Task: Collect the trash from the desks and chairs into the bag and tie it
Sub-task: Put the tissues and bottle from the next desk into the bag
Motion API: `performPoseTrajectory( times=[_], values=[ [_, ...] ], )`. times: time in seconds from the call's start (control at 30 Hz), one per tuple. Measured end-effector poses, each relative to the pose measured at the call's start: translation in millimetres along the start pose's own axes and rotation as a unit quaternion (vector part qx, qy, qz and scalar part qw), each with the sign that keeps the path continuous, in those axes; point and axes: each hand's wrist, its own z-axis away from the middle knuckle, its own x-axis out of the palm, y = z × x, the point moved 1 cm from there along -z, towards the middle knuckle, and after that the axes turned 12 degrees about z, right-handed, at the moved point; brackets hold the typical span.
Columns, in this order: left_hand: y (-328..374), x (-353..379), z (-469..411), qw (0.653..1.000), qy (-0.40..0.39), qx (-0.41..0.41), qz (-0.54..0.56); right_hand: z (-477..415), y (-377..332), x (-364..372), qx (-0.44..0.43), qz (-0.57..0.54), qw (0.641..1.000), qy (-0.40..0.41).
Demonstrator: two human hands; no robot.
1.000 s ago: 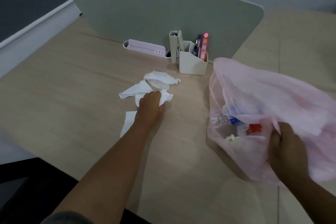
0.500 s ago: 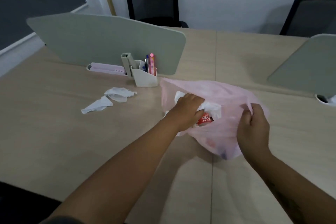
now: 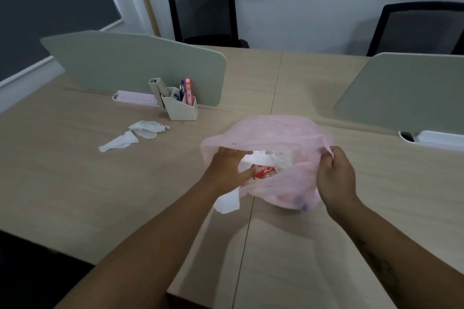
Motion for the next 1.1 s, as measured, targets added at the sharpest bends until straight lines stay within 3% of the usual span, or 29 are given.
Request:
performPoseTrajectory(
  times=[0.07,0.2,0.33,0.43,0.5,0.57,0.63,0.7,0.8,0.9,0.97,1.03,1.1],
  values=[
    [-22,7,30,0.998,0.050,0.006,-0.024,-4,5,-1,0.013,0.001,1.000,-0.004],
    [-65,30,76,0.994,0.009,-0.099,-0.033,-7,11,1,0.025,-0.001,1.000,-0.019],
    [-68,26,81,0.988,0.123,-0.082,-0.034,-8,11,0,0.019,-0.002,0.999,-0.030],
    [-35,16,63,0.980,0.166,-0.075,0.076,-8,7,-1,0.013,-0.008,0.999,-0.040],
    [-4,14,46,0.953,0.189,-0.096,0.215,-8,3,0,0.009,-0.011,0.999,-0.043],
    [22,17,29,0.910,0.127,-0.142,0.369,-9,-1,0,0.012,-0.015,0.999,-0.046],
    [31,19,18,0.899,0.044,-0.170,0.402,-12,-5,0,0.015,-0.024,0.998,-0.050],
    [24,10,15,0.895,0.078,-0.168,0.406,-14,-7,1,0.014,-0.031,0.998,-0.052],
    [-2,-9,16,0.905,0.238,-0.137,0.326,-16,-5,3,0.014,-0.030,0.998,-0.055],
    [-26,-18,10,0.940,0.286,-0.169,0.081,-19,-3,6,0.021,-0.024,0.999,-0.041],
    [-39,-27,-2,0.921,0.335,-0.201,0.013,-20,-5,4,0.007,-0.002,1.000,-0.027],
    [-56,-35,-19,0.929,0.300,-0.213,0.044,-23,-8,5,-0.073,0.084,0.993,-0.042],
    [-70,-48,-36,0.962,0.159,-0.216,0.040,-27,-17,5,-0.169,0.228,0.952,-0.113]
  ],
)
